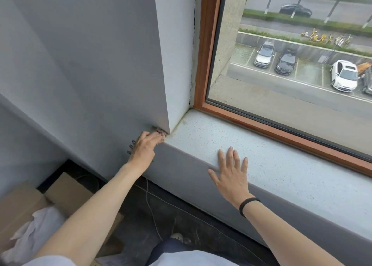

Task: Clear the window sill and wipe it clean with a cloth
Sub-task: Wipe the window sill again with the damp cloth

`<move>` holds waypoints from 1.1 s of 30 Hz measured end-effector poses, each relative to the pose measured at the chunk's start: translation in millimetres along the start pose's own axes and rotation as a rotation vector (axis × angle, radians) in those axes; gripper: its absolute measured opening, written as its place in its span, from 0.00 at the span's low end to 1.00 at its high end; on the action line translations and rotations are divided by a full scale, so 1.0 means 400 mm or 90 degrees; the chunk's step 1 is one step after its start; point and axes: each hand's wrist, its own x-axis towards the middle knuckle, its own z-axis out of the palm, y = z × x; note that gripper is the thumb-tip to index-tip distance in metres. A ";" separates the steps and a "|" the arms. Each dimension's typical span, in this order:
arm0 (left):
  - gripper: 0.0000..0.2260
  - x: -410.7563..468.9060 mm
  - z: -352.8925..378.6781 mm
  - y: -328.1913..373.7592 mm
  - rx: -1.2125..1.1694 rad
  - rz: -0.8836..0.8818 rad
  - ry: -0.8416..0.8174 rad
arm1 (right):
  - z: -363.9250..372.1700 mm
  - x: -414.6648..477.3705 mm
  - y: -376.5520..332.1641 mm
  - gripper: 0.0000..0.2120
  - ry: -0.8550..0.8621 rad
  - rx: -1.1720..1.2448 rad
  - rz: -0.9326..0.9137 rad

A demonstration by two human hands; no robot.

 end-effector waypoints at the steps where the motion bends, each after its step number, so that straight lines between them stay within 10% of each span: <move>1: 0.27 0.005 -0.001 0.013 0.006 -0.021 0.001 | -0.002 0.001 -0.001 0.37 0.009 0.001 0.005; 6: 0.29 -0.015 0.001 0.066 -0.004 0.091 -0.042 | 0.001 0.003 0.003 0.36 0.001 -0.009 -0.001; 33: 0.28 -0.023 0.025 0.084 -0.052 -0.077 -0.025 | 0.022 -0.013 -0.002 0.36 0.039 -0.025 0.004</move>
